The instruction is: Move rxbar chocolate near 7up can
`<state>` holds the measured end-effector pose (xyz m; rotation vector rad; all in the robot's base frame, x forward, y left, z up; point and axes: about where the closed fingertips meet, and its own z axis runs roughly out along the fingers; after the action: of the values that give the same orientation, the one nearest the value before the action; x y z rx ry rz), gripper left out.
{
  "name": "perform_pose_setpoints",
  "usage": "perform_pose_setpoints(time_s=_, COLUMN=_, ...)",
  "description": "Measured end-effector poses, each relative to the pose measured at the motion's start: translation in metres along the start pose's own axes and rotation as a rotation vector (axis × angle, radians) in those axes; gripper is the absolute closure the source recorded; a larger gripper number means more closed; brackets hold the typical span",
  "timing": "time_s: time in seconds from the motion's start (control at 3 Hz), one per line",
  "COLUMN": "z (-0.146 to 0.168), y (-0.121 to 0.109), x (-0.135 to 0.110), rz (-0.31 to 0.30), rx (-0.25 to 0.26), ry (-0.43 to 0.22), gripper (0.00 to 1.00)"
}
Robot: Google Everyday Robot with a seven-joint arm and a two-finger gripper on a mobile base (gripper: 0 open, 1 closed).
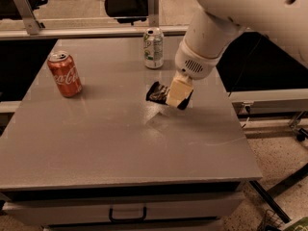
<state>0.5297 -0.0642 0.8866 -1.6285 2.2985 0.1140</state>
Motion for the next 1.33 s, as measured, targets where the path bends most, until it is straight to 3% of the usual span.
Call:
perform_pose_setpoints(time_s=0.33, z=0.004, y=-0.052, x=-0.012, rz=0.038, rx=0.024, ry=-0.046, gripper=1.00)
perform_pose_setpoints(time_s=0.67, z=0.010, y=-0.081, x=-0.018, rz=0.064, rx=0.031, ry=-0.069, gripper=1.00)
perform_pose_setpoints(time_s=1.0, z=0.024, y=-0.110, x=-0.029, rz=0.077, rx=0.028, ry=-0.079, gripper=0.76)
perform_pose_setpoints(time_s=1.33, z=0.037, y=-0.124, x=-0.030, rz=0.087, rx=0.031, ry=-0.072, gripper=0.45)
